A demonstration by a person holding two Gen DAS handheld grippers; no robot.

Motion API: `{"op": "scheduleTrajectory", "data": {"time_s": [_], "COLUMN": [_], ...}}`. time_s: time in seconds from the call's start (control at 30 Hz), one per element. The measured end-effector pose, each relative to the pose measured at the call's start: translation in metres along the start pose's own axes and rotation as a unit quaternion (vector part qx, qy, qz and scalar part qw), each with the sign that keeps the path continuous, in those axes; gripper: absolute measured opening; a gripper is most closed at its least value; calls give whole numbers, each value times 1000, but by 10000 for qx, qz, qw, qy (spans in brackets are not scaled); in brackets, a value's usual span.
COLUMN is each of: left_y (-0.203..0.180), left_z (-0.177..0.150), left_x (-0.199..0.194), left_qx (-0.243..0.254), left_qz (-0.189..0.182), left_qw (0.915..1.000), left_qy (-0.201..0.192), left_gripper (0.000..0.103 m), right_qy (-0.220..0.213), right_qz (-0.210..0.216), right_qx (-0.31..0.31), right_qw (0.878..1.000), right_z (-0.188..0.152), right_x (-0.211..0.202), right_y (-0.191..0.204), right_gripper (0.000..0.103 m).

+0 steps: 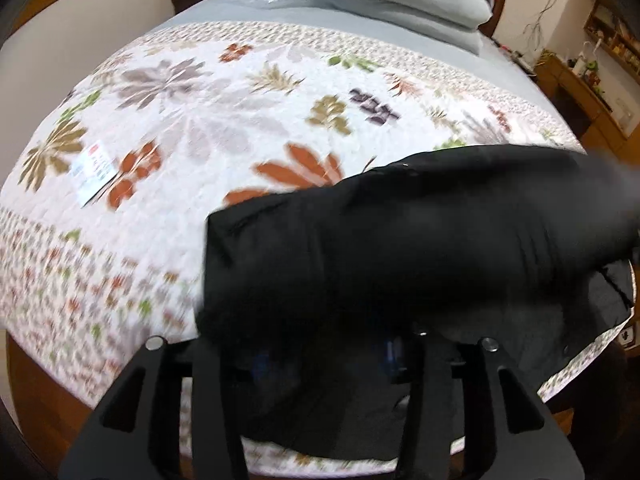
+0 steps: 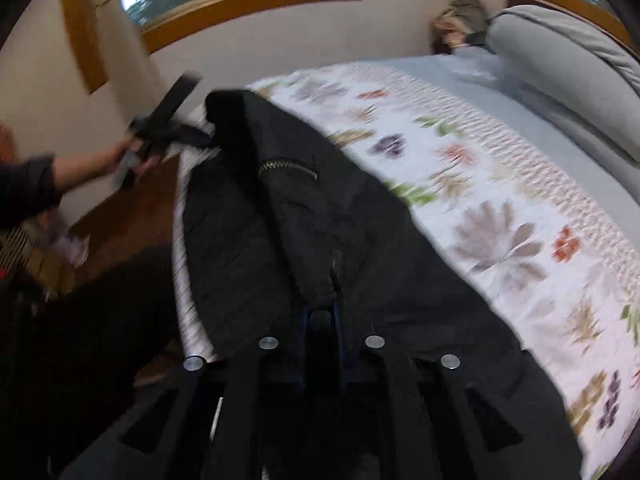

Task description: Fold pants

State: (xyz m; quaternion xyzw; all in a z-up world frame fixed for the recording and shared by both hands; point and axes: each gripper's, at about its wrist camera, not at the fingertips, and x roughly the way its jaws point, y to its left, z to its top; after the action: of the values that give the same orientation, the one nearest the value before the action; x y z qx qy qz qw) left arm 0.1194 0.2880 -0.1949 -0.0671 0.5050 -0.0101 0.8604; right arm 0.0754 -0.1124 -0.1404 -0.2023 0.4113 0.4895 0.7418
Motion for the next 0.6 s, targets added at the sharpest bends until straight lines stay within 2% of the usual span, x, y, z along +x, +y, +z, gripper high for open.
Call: {"op": "scheduleTrajectory", "data": {"time_s": [0.1,0.2,0.33,0.43,0.5,0.57,0.6], "left_y": [10,26,51,53,36,10,-11], "left_z": [-16,-37,-58,-59,-50,-37,-29], "left_x": [-4,-7,-26,-55,-78,-89,-92], "left_qx": [-79,-266,-695,-936,-866,-642,-418], "left_qz": [280,474,652,754,615,375,184], "left_qw": [9995,9982,9951,9927,9927,9935,9935], "left_qy": [75,266,254,-128,-573,-856,-1044], "left_gripper": [56,56,56,56,58,68,78], "right_qy": [349,614,574,579,586,601,606], "right_qz": [73,75,108,117,116,86,59], "right_qx": [66,244,511,569,601,600,588], "right_qw": [9993,9978,9970,9966,9964,9964,9964], "right_z": [-22,-41,-44,-43,-43,-43,-42], "right_x": [30,63,79,81,81,81,81], "right_y": [16,22,18,16,16,17,17], "right_gripper": [11,11,12,12,13,13,14]}}
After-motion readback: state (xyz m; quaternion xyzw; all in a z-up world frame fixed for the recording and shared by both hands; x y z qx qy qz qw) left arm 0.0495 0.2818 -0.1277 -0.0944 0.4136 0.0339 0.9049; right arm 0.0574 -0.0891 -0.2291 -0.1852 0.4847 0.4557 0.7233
